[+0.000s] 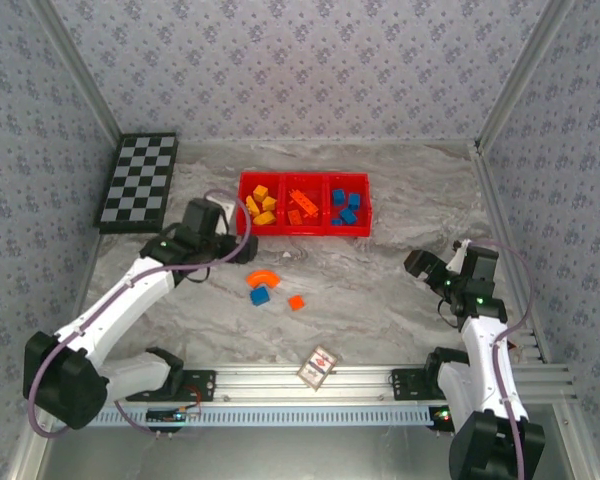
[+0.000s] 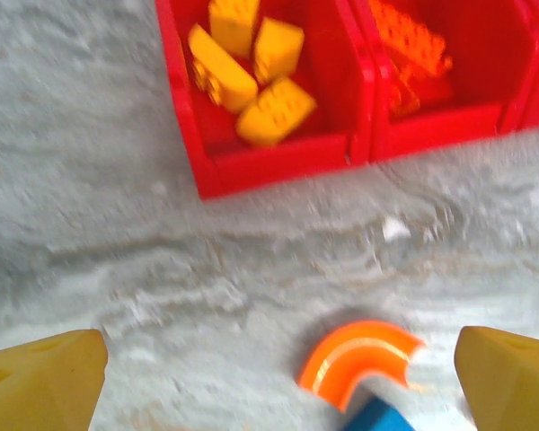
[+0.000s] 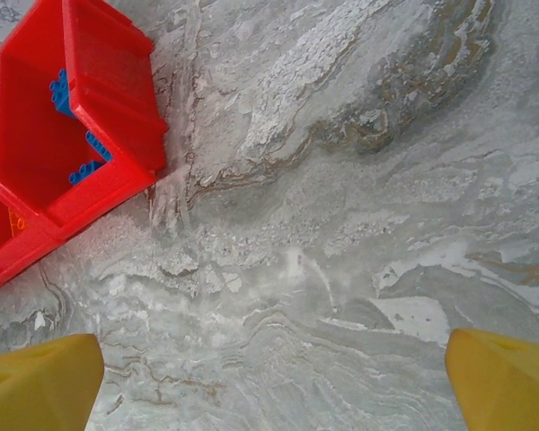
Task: Sort the legos into containers by color
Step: Pick up the lego from the middle-left of the table.
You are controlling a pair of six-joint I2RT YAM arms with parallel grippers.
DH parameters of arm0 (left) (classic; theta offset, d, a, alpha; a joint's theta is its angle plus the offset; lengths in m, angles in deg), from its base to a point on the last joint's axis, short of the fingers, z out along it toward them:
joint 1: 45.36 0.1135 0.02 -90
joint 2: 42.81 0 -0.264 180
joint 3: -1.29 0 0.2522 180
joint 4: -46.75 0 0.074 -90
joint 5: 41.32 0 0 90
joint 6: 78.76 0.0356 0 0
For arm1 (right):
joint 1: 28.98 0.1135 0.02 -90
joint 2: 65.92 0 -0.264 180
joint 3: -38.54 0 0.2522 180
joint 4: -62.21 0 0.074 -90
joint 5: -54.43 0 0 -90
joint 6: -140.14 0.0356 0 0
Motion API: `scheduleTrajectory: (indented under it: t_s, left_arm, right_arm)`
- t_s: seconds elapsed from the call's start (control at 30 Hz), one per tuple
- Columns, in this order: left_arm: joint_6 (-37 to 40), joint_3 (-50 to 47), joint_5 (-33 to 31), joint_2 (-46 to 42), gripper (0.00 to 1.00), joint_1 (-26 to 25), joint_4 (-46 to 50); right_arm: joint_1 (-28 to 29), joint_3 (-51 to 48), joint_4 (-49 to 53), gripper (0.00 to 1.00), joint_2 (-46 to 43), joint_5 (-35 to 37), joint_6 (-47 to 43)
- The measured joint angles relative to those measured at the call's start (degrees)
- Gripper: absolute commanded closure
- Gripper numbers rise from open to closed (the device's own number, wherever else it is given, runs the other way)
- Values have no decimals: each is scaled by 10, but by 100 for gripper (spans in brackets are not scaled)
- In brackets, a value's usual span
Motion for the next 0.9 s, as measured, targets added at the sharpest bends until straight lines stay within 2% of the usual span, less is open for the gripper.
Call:
scheduleTrajectory:
  t_s: [0.1, 0.23, 0.43, 0.53, 0.7, 0.9]
  left_arm:
    - [-66, 14, -45, 19, 1, -75, 80]
    - [-204, 23, -102, 68, 0, -152, 153]
    - [-363, 18, -147, 137, 0, -239, 167]
    - [-419, 42, -176, 197, 0, -261, 182]
    - [-520, 105, -216, 288, 1, -266, 226]
    - [-589, 94, -211, 304, 6, -266, 206]
  right_arm:
    - [-3, 0, 0, 0, 2, 3, 0]
    - [-5, 0, -2, 0, 18, 5, 0]
    - [-5, 0, -5, 0, 35, 5, 0]
    - [-6, 0, -5, 0, 34, 5, 0]
    - [-7, 0, -5, 0, 34, 5, 0]
    - [-7, 0, -5, 0, 34, 4, 0]
